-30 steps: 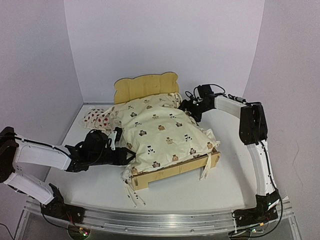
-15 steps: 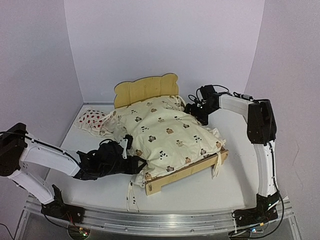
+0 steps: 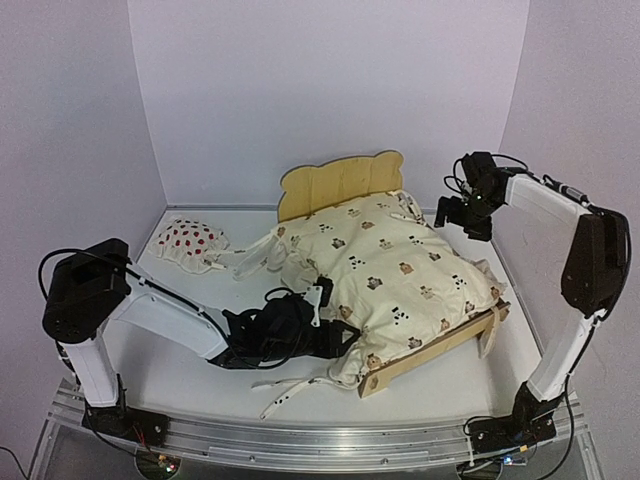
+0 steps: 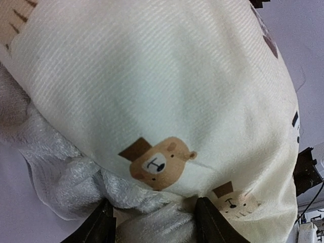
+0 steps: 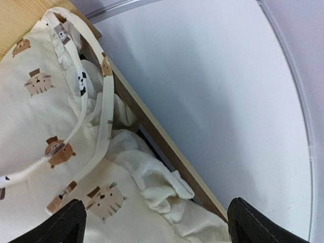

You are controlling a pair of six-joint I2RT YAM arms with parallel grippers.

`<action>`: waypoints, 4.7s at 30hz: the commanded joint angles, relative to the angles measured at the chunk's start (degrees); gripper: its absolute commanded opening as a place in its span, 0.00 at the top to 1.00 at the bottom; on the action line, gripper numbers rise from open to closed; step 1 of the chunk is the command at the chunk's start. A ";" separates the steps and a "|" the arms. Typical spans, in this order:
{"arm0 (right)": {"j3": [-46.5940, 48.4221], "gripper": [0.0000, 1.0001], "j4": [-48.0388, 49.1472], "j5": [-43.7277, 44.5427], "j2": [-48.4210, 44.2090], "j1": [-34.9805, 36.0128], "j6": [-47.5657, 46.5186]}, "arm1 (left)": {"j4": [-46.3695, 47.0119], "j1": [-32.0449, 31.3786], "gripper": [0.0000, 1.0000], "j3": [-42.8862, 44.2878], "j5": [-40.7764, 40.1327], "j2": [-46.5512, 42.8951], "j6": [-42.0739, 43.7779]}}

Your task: Set up the pet bed

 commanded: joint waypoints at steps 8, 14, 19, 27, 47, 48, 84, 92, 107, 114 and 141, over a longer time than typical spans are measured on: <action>-4.33 0.02 -4.60 23.77 -12.69 0.73 -1.29 | -8.08 -2.46 0.45 4.15 7.88 3.30 5.06; -4.15 0.02 -4.61 21.45 -17.22 0.73 -1.42 | -21.75 -2.46 0.36 6.58 2.17 -2.27 12.56; -6.11 0.02 -5.77 17.47 -20.79 0.73 -0.16 | -36.23 -2.42 0.25 9.09 -5.35 -8.99 15.92; -16.78 0.02 -6.31 3.87 -29.38 1.19 6.29 | -40.90 5.75 0.20 13.84 -13.23 -14.42 28.59; -34.44 0.02 -6.21 -17.10 -46.58 3.54 8.07 | -20.70 41.03 0.23 34.86 32.18 3.92 60.69; -34.89 0.02 -6.28 -17.58 -47.55 3.61 8.30 | -19.64 41.78 0.24 36.21 34.03 5.81 60.19; -51.86 0.08 4.66 -16.79 -47.91 13.34 24.50 | -8.95 45.02 0.88 41.93 33.02 20.31 55.60; -42.58 0.02 -11.48 -8.23 -52.12 13.38 20.75 | -8.24 45.04 0.92 37.64 30.66 17.29 54.32; -54.75 0.02 -3.67 -9.94 -54.23 13.37 26.94 | -6.63 45.04 0.92 29.11 25.16 12.99 51.30; -52.86 0.02 -0.07 -6.71 -46.14 13.26 22.39 | -7.84 45.04 0.91 21.48 21.31 7.15 49.69; -30.34 0.02 4.91 -9.75 -18.33 -4.70 8.12 | -21.46 25.38 0.92 -8.74 3.27 -21.23 13.40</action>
